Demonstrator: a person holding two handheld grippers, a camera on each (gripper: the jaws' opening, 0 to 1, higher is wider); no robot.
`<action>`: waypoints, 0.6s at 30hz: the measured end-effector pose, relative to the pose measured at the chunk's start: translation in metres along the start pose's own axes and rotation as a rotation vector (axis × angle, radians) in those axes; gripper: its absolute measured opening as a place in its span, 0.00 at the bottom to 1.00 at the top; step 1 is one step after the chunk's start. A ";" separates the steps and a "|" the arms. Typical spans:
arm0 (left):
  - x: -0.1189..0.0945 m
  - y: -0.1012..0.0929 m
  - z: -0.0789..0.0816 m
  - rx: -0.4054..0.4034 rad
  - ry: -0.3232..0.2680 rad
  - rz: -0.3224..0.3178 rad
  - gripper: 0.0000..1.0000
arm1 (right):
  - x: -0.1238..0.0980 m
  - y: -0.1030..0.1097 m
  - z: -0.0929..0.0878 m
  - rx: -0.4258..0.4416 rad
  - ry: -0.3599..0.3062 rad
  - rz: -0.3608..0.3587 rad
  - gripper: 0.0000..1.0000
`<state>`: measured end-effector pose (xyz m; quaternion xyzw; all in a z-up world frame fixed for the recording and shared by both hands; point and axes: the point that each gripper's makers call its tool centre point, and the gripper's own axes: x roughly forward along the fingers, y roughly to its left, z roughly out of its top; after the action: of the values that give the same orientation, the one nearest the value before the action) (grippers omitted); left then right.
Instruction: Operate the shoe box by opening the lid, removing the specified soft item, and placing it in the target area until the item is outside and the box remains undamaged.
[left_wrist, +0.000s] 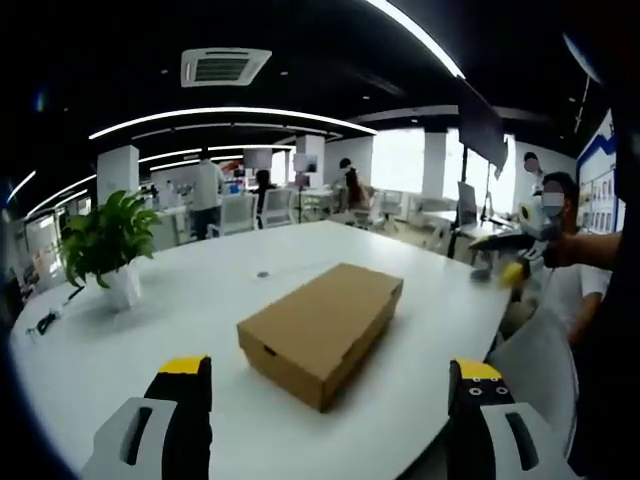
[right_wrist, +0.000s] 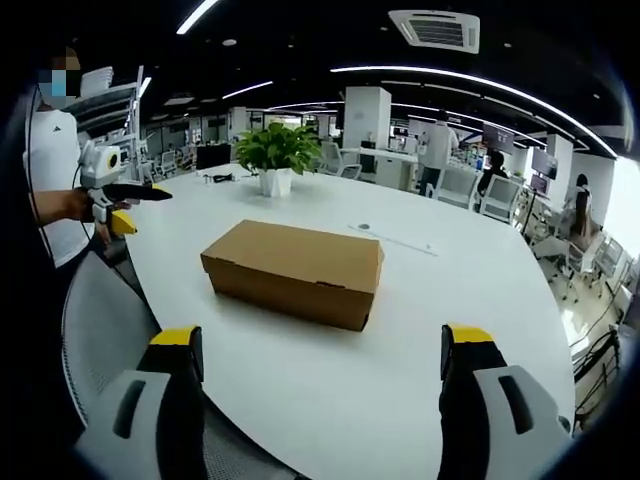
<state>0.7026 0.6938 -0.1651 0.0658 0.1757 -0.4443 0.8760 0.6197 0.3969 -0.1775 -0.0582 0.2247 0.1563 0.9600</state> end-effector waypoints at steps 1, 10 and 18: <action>0.000 0.000 0.000 0.000 0.001 0.001 1.00 | 0.000 0.000 0.000 -0.001 0.000 0.000 0.94; -0.001 0.000 -0.001 -0.005 0.006 0.002 1.00 | -0.001 -0.001 -0.001 -0.004 0.000 0.001 0.93; -0.001 0.001 0.000 -0.006 0.004 0.008 1.00 | -0.002 -0.001 0.000 -0.010 -0.007 -0.001 0.93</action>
<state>0.7031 0.6957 -0.1646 0.0646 0.1786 -0.4401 0.8776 0.6189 0.3952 -0.1764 -0.0625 0.2205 0.1572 0.9606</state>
